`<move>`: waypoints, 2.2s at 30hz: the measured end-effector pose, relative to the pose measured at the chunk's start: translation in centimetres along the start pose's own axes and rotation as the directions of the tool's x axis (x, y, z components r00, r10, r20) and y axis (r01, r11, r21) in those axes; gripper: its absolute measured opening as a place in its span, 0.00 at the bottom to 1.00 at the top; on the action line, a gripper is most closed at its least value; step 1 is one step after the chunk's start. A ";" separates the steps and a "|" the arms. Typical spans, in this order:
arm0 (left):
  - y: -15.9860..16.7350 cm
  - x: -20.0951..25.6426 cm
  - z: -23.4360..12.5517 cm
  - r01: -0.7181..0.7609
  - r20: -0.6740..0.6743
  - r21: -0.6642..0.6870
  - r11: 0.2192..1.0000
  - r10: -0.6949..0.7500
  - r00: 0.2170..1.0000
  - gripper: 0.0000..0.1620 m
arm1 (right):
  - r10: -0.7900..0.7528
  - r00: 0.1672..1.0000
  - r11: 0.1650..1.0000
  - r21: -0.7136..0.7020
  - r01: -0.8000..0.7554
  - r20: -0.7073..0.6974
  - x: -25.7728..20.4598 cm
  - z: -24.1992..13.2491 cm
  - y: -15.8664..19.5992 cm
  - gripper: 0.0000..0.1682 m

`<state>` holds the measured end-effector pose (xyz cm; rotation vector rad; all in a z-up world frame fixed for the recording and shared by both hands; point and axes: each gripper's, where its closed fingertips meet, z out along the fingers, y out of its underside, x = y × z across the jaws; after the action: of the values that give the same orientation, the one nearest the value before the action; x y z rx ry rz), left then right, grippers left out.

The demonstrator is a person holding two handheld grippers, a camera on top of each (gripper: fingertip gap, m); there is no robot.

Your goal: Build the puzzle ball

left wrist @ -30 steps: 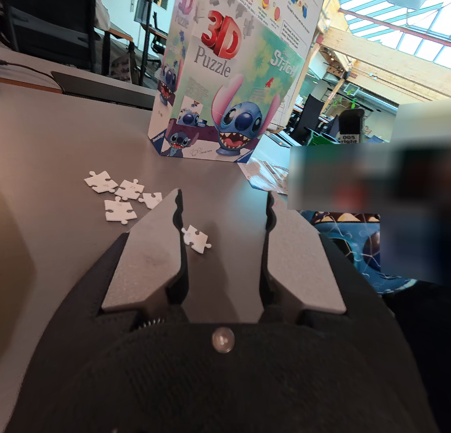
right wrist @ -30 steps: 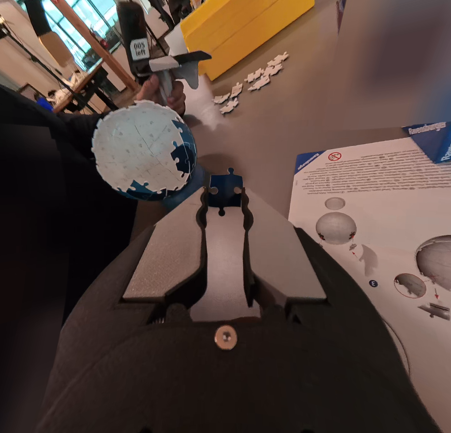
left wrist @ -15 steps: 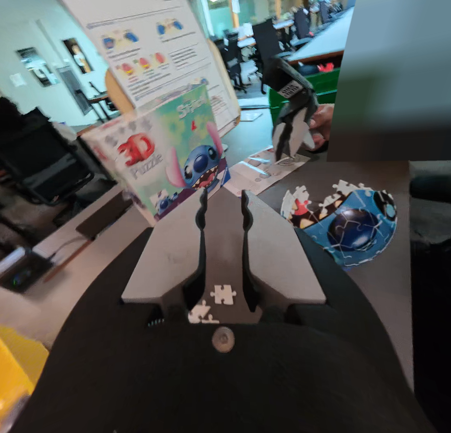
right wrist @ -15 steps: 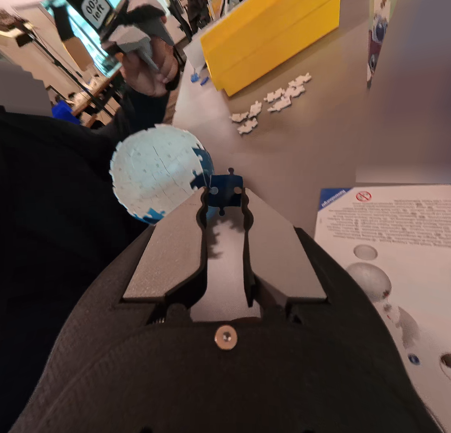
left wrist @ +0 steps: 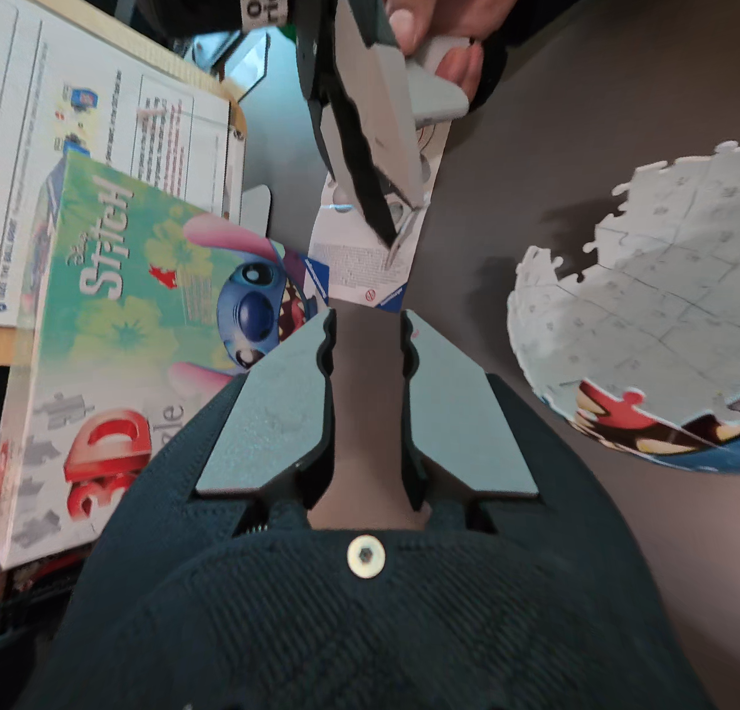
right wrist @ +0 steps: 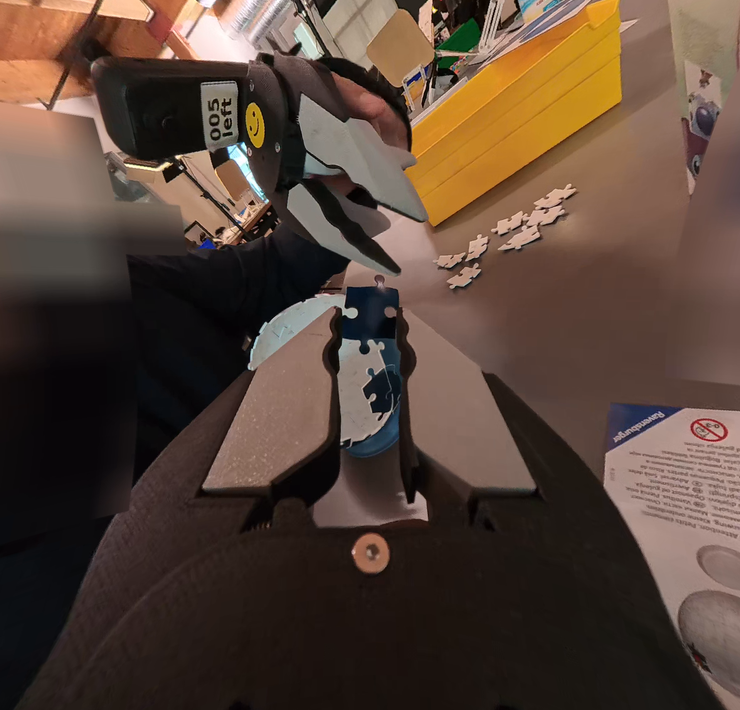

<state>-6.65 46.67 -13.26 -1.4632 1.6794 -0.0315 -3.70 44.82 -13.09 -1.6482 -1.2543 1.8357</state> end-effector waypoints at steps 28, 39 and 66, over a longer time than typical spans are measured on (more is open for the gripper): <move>-2.4 -2.6 3.5 0.624 -0.308 0.169 0.763 -0.561 0.769 0.00 | -0.202 0.897 0.953 0.133 0.273 -0.394 4.7 -5.7 -3.1 0.07; -3.3 -2.8 2.3 0.830 -0.462 0.173 0.530 -0.701 0.544 0.00 | -0.245 0.929 0.929 0.207 0.307 -0.278 2.0 -2.6 -4.0 0.07; 1.1 -4.3 -1.3 0.698 -0.275 0.034 0.716 -0.665 0.695 0.13 | -0.171 0.924 0.954 0.176 0.242 -0.342 5.1 -1.9 -3.6 0.00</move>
<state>-8.68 49.83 -10.53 -1.9631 1.1755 -0.7571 -4.22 51.27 -13.08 -1.5527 -1.0058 1.4460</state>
